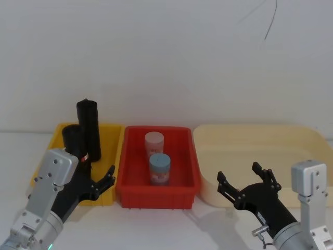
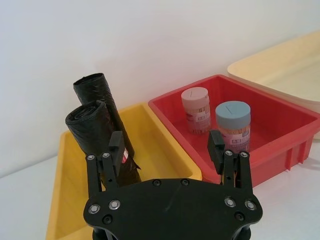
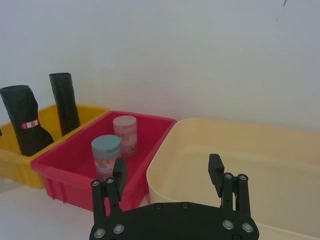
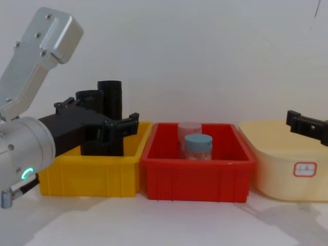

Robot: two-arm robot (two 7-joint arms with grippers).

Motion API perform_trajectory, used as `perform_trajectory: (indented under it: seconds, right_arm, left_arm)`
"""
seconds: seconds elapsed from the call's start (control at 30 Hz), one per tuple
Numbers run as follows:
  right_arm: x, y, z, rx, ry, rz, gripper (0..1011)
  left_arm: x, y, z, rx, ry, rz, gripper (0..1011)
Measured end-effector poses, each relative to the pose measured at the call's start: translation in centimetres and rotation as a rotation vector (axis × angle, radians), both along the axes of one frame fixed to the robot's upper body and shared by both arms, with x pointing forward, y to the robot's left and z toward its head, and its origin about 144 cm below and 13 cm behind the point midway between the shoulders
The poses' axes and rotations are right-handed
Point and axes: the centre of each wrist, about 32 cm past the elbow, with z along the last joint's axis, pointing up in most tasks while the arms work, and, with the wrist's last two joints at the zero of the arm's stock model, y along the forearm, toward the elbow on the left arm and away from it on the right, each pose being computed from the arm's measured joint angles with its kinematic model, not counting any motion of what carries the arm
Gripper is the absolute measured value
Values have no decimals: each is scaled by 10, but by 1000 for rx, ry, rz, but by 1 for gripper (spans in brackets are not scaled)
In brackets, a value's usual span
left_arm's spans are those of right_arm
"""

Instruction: Pick up the garbage bag with the one hand and transfer it to the other hand.

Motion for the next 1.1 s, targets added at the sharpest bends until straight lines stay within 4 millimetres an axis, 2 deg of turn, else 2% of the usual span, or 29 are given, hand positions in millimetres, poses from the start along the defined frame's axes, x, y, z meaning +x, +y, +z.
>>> perform_trajectory:
  seconds: [1.1]
  right_arm:
    - [0, 0, 0, 0, 0, 0, 1001]
  left_arm:
    - [6, 1, -1, -13, -25, 4, 1002]
